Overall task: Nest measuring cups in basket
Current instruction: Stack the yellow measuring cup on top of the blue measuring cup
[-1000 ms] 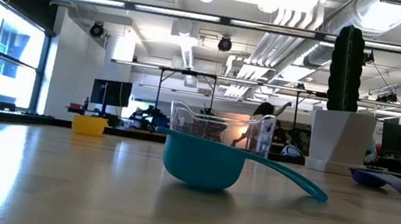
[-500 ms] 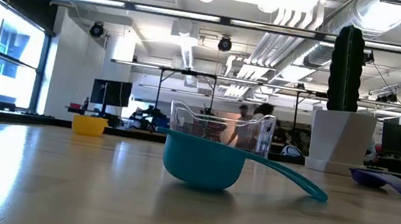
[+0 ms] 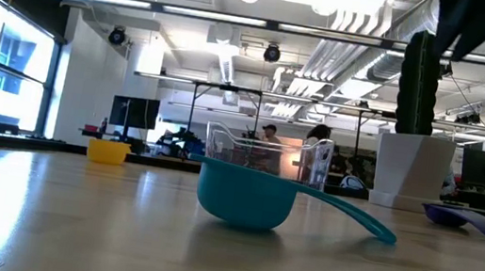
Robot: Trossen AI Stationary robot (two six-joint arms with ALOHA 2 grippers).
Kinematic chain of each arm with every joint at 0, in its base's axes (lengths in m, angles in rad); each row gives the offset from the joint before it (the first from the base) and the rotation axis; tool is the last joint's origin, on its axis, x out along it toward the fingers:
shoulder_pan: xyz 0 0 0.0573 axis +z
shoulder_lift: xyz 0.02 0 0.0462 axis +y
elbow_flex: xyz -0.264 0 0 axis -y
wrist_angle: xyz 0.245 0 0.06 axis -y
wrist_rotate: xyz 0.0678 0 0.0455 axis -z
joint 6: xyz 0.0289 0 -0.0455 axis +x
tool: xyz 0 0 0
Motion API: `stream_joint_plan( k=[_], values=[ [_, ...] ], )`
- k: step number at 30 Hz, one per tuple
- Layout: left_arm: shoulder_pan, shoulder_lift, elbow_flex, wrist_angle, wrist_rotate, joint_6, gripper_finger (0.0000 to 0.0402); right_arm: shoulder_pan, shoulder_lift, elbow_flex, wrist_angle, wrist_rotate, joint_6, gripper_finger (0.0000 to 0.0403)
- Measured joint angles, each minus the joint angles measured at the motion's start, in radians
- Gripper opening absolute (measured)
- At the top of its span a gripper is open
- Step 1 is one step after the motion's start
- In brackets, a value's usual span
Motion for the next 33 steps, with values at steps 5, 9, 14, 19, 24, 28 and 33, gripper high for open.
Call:
stream_joint_plan(
  k=[5, 9, 14, 19, 24, 28, 33],
  values=[
    [0.092, 0.070, 0.000, 0.001, 0.041, -0.066, 0.0136, -0.095, -0.070, 0.000, 0.025, 0.034, -0.168, 0.0113],
    [0.186, 0.124, 0.000, 0.001, 0.125, -0.031, 0.0136, -0.180, -0.122, 0.000, 0.046, 0.035, -0.322, 0.0113],
    [0.303, 0.192, 0.000, 0.000, 0.164, -0.017, 0.0136, -0.287, -0.171, 0.000, 0.067, 0.034, -0.495, 0.0113],
    [0.379, 0.264, 0.000, 0.001, 0.233, 0.010, 0.0136, -0.371, -0.197, 0.000, 0.086, 0.032, -0.645, 0.0113],
    [0.428, 0.350, 0.000, 0.000, 0.235, 0.038, 0.0136, -0.432, -0.198, 0.000, 0.090, 0.029, -0.745, 0.0113],
    [0.472, 0.418, 0.000, 0.005, 0.274, 0.087, 0.0136, -0.462, -0.198, 0.000, 0.103, 0.029, -0.788, 0.0113],
    [0.521, 0.494, 0.000, 0.050, 0.324, 0.140, 0.0136, -0.479, -0.198, 0.000, 0.118, 0.026, -0.836, 0.0113]
  ],
)
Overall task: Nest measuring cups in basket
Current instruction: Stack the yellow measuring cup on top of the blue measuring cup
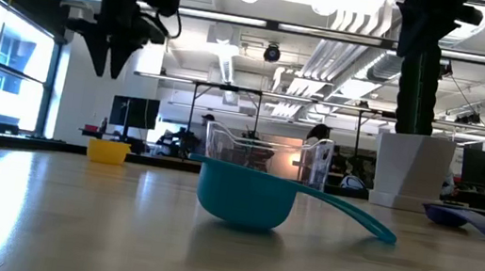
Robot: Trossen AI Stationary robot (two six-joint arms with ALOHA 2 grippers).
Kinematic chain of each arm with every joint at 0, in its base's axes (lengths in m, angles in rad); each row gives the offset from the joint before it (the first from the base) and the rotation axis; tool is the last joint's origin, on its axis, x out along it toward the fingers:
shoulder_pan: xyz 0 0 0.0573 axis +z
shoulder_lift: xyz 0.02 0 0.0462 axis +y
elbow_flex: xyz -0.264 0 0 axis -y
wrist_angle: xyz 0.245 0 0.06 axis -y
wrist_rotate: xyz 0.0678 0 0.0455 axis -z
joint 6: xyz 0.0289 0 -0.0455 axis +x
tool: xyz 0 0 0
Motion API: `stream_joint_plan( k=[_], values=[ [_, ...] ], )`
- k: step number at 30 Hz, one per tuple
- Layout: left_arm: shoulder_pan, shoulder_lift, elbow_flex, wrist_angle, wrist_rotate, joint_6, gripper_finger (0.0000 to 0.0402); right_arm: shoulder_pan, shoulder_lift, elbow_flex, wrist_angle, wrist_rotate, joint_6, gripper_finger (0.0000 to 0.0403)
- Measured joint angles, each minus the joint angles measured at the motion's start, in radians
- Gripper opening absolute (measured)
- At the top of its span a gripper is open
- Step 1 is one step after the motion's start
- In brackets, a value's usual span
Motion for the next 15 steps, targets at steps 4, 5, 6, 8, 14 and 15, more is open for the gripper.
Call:
stream_joint_plan(
  k=[4, 5, 6, 8, 14, 15],
  values=[
    [0.038, 0.059, 0.000, 0.016, 0.000, 0.025, 0.0136, -0.007, 0.000, 0.000, 0.002, 0.000, -0.008, 0.0113],
    [0.048, 0.073, 0.000, 0.022, 0.001, 0.034, 0.0136, -0.007, 0.000, 0.000, 0.002, 0.000, -0.008, 0.0113],
    [0.056, 0.085, 0.000, 0.026, 0.003, 0.043, 0.0136, -0.007, 0.000, 0.000, 0.002, 0.000, -0.008, 0.0113],
    [0.072, 0.113, 0.000, 0.034, 0.023, 0.064, 0.0136, -0.007, 0.000, 0.000, 0.002, 0.000, -0.008, 0.0113],
    [0.120, 0.201, 0.000, 0.060, 0.031, 0.097, 0.0136, -0.007, 0.000, 0.000, 0.018, 0.000, -0.008, 0.0113],
    [0.127, 0.214, 0.000, 0.060, 0.031, 0.105, 0.0136, -0.007, 0.000, 0.000, 0.021, 0.000, -0.008, 0.0113]
  ],
)
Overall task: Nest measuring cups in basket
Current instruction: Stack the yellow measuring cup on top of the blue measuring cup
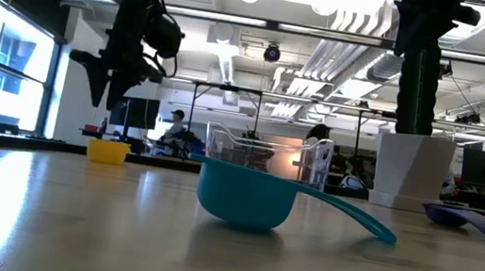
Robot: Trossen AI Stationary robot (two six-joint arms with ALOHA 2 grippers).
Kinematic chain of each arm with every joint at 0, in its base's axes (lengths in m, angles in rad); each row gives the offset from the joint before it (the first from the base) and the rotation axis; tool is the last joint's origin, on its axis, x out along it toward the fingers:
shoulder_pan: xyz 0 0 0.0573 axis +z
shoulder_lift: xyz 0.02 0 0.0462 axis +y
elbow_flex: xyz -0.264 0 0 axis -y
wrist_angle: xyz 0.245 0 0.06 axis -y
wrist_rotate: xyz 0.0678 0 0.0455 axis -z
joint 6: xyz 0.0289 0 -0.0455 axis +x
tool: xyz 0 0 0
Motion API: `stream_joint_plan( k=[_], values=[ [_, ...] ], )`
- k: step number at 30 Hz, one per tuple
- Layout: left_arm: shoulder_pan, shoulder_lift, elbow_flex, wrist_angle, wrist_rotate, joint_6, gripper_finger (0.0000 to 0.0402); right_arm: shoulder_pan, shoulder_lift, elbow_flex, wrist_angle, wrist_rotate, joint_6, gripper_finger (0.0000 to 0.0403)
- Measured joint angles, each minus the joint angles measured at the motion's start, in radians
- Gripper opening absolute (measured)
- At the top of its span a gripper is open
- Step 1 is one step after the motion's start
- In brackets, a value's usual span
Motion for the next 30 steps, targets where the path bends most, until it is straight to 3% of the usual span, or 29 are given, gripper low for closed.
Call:
stream_joint_plan(
  k=[30],
  values=[
    [0.056, 0.274, 0.000, 0.082, 0.028, 0.047, 0.0136, 0.000, 0.000, 0.000, 0.022, 0.008, 0.000, 0.0113]
  ],
)
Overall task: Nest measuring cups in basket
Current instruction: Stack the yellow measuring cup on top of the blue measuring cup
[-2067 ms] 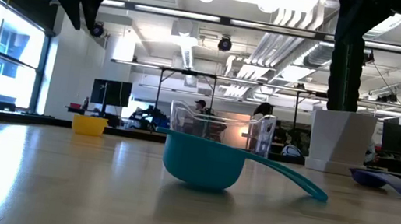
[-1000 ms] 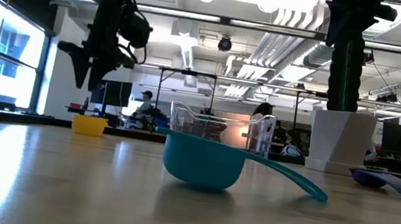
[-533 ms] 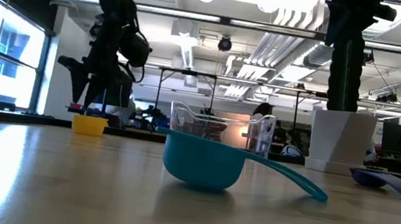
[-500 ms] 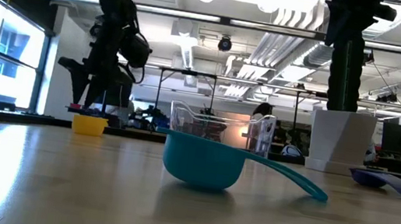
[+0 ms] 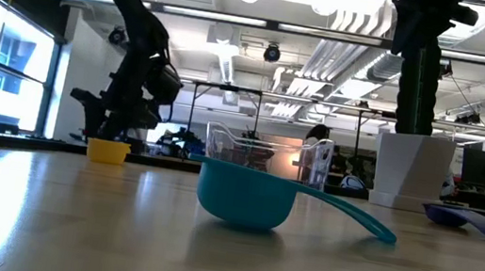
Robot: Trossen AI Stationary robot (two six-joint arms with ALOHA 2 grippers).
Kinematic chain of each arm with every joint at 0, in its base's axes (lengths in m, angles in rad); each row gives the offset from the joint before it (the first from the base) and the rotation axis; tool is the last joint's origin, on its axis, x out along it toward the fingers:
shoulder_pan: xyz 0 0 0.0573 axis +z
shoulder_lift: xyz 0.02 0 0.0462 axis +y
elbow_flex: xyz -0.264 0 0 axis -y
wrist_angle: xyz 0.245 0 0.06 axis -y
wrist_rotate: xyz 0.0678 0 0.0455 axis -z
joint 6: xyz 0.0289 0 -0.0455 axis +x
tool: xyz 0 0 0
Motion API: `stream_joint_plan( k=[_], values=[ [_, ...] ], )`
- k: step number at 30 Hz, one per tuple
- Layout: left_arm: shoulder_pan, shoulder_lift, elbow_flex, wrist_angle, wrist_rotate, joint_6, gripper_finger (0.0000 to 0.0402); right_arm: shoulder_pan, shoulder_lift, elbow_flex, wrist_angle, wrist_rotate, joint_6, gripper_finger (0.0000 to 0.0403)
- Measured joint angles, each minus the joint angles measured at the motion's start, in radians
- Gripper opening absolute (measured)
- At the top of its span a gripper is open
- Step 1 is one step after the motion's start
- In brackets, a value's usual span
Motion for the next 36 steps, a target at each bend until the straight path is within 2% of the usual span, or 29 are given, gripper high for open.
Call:
stream_joint_plan(
  k=[7, 18, 26, 36],
  values=[
    [-0.003, 0.030, 0.000, 0.021, 0.000, 0.026, 0.0116, 0.000, 0.000, 0.000, 0.000, 0.000, 0.000, 0.0113],
    [-0.016, 0.023, 0.002, 0.003, 0.018, 0.078, 0.0009, 0.000, 0.000, 0.000, 0.000, 0.001, 0.000, 0.0113],
    [-0.104, -0.008, 0.000, -0.046, 0.038, 0.122, 0.0004, 0.000, 0.000, 0.000, 0.021, 0.030, 0.000, 0.0113],
    [-0.260, -0.158, -0.001, -0.168, 0.040, 0.085, 0.0003, 0.000, 0.000, 0.000, 0.043, 0.020, -0.005, 0.0113]
  ],
)
